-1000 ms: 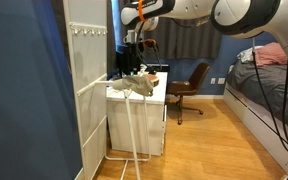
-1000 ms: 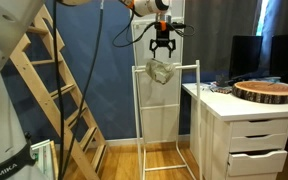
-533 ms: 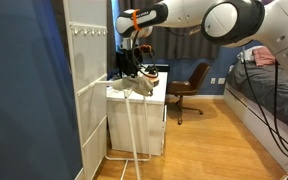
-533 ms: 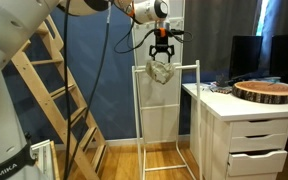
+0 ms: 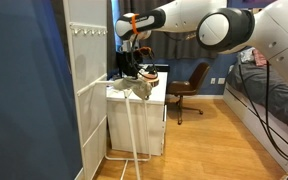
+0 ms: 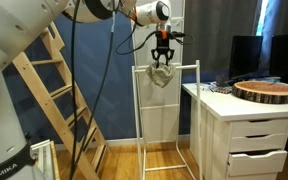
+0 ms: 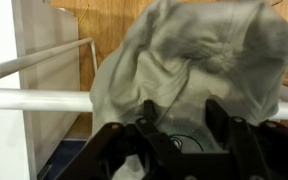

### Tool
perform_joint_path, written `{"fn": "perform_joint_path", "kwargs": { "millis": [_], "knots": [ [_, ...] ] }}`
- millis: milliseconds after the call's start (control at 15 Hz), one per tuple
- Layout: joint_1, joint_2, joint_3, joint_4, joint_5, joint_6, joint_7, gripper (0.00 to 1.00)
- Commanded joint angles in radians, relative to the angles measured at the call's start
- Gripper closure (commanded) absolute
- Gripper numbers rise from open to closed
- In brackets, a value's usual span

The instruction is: Hang the cap on the vertical rod

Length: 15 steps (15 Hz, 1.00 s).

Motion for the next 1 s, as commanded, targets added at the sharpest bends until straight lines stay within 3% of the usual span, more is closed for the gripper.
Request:
{"fn": "perform_joint_path", "kwargs": {
  "millis": [0, 267, 667, 933],
  "knots": [
    [0.015, 0.045, -0.008, 0.081, -0.018, -0.057, -0.007, 0.75],
    [0.015, 0.048, -0.009, 0.109, -0.018, -0.082, -0.002, 0.99],
    [0.009, 0.026, -0.008, 0.152, -0.012, -0.130, 0.000, 0.98],
    [0.019, -0.001, -0.045, 0.223, -0.071, -0.203, 0.008, 0.98]
  ]
}}
